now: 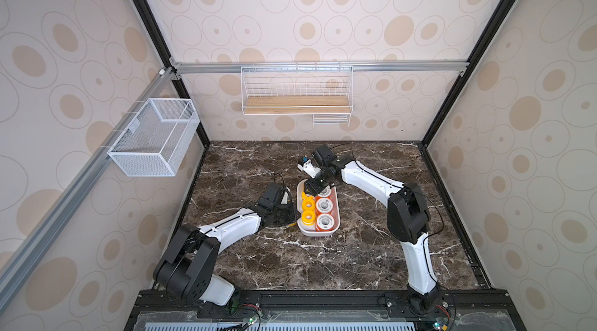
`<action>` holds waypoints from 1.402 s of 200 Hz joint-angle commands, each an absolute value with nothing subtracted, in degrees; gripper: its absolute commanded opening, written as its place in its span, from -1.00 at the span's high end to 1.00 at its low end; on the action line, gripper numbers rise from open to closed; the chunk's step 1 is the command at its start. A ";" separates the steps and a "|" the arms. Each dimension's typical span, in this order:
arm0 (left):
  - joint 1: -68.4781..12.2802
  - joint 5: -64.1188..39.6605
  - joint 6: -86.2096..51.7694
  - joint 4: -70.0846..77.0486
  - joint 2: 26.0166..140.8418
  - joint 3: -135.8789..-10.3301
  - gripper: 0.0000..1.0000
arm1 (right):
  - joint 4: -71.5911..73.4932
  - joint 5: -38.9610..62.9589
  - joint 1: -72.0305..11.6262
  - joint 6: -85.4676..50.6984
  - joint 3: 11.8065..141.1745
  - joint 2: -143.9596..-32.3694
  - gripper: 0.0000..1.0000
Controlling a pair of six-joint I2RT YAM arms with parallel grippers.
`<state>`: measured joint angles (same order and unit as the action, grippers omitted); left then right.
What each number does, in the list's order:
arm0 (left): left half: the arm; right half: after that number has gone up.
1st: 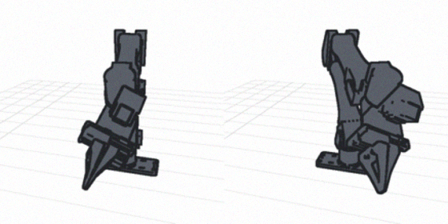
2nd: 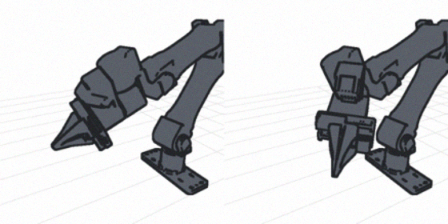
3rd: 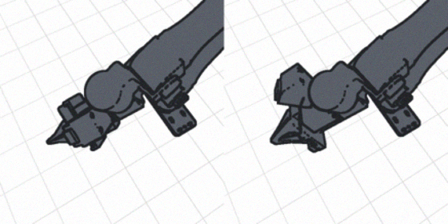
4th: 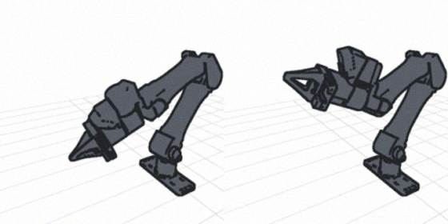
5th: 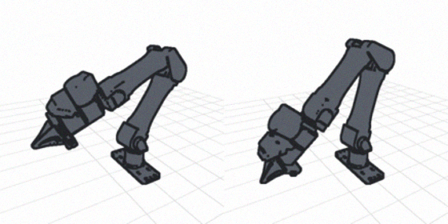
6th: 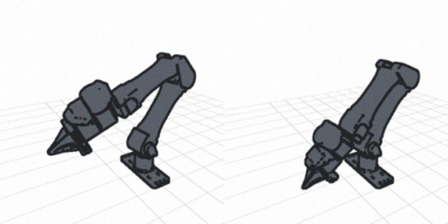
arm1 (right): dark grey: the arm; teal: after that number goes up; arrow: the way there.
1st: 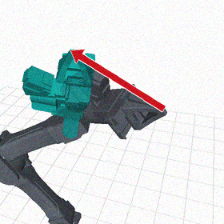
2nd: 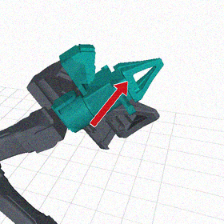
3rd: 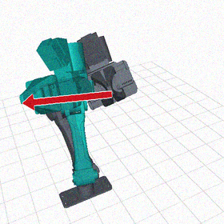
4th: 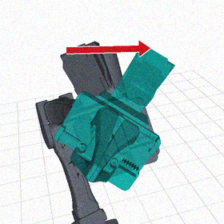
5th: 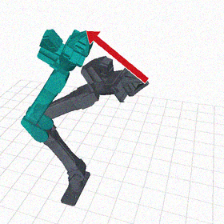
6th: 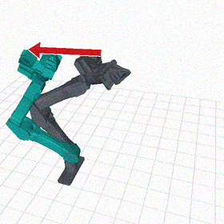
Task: Put the sealing tape into the storage box
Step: Place the sealing tape in the storage box.
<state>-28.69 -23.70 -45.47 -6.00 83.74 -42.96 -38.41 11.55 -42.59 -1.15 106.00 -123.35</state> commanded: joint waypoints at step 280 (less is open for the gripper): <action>-29.14 -23.12 -44.63 -5.01 84.11 -43.07 0.63 | -44.99 8.70 -43.74 0.80 114.86 -131.57 -0.32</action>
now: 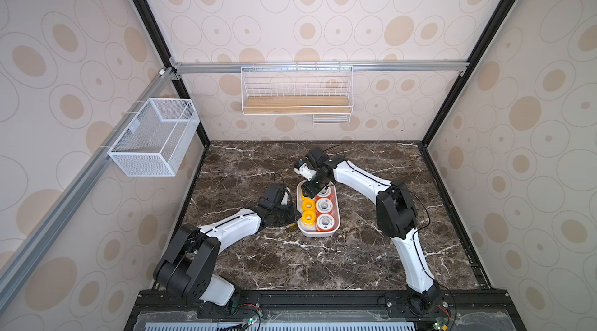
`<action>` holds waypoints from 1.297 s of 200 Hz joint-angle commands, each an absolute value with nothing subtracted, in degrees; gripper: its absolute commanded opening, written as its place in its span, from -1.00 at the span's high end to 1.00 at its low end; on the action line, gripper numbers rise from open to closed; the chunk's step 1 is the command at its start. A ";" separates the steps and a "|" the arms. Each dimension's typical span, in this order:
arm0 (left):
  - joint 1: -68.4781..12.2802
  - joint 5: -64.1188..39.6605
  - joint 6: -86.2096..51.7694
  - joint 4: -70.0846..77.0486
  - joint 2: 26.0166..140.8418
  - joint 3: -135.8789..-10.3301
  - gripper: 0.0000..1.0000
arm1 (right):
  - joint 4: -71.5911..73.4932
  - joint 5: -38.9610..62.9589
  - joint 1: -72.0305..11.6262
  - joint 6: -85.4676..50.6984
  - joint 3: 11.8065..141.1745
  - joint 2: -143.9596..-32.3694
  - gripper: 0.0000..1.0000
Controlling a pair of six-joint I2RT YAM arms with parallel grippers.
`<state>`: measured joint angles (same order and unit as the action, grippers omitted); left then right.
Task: Put the sealing tape into the storage box
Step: Place the sealing tape in the storage box.
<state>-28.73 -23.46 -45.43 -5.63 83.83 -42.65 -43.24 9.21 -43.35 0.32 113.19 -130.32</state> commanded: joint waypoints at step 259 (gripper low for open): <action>-22.67 -5.26 -27.50 -27.04 79.31 -55.98 0.06 | -31.08 22.72 -30.38 -7.88 77.81 -100.90 -0.36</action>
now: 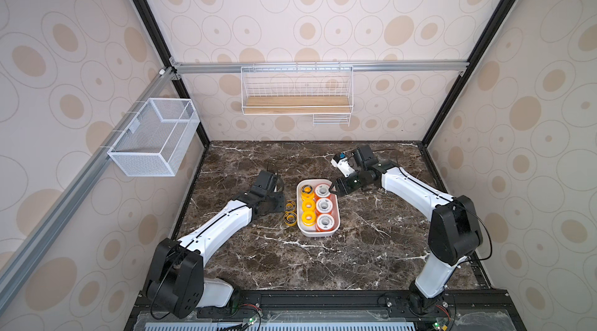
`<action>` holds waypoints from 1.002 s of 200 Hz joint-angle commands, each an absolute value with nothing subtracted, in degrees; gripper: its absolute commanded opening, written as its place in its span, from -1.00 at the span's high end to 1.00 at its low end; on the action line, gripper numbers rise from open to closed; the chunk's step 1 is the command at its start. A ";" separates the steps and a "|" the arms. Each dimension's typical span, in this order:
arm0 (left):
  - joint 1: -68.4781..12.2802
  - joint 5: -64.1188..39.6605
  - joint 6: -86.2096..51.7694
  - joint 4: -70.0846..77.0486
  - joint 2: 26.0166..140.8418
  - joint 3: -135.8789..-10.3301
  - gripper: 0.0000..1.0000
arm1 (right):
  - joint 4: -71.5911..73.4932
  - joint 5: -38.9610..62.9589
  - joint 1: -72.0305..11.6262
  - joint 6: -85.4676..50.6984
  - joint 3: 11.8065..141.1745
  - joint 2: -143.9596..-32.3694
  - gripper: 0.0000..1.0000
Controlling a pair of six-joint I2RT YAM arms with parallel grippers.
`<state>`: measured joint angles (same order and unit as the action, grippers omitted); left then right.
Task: Put the sealing tape into the storage box
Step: Place the sealing tape in the storage box, then adjust the storage box at the center of the board.
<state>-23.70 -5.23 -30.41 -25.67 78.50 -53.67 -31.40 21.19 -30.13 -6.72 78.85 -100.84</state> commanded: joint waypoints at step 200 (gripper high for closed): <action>-22.24 -7.40 -24.13 -22.76 91.85 -59.91 -0.01 | -29.08 21.05 -30.21 -15.14 74.86 -107.13 0.34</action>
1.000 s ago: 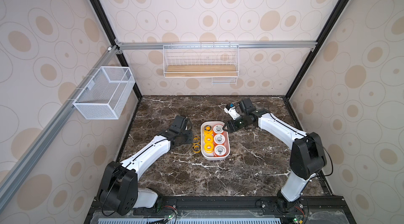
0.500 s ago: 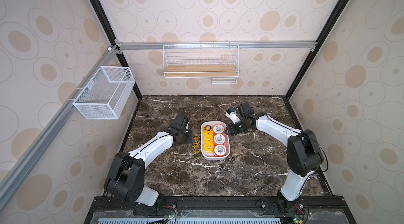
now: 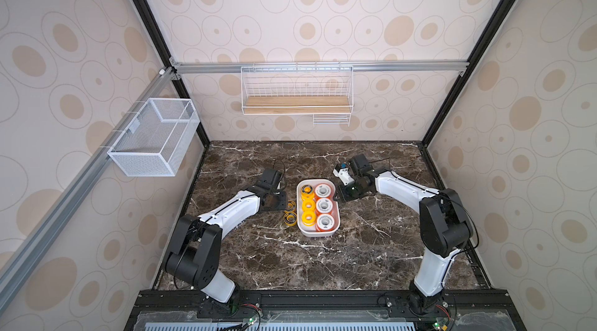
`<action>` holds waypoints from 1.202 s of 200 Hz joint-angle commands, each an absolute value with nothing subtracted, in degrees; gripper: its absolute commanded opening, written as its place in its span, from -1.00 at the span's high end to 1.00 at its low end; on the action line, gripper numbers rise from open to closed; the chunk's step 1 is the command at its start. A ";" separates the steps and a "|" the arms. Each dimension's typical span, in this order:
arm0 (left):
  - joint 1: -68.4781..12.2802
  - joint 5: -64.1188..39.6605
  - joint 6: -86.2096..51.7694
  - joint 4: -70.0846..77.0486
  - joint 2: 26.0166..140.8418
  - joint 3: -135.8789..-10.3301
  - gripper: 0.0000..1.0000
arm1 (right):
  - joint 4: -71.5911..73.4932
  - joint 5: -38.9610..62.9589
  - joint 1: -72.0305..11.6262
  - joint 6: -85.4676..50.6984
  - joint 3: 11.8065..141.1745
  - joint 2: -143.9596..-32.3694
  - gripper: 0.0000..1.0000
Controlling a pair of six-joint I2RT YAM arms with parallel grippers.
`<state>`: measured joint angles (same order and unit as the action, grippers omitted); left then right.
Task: Put the sealing tape into the storage box
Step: Adjust the storage box at the center of the board.
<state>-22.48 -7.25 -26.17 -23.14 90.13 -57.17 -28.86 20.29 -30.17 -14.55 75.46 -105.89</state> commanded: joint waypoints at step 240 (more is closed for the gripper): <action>-23.93 -11.19 -20.06 -21.35 104.88 -65.36 -0.56 | -31.28 13.51 -28.92 -16.77 69.30 -101.12 0.58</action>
<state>-23.14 -11.68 -21.67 -21.02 103.31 -62.54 -29.12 14.72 -29.54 -16.38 71.53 -102.52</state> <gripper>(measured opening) 0.781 0.206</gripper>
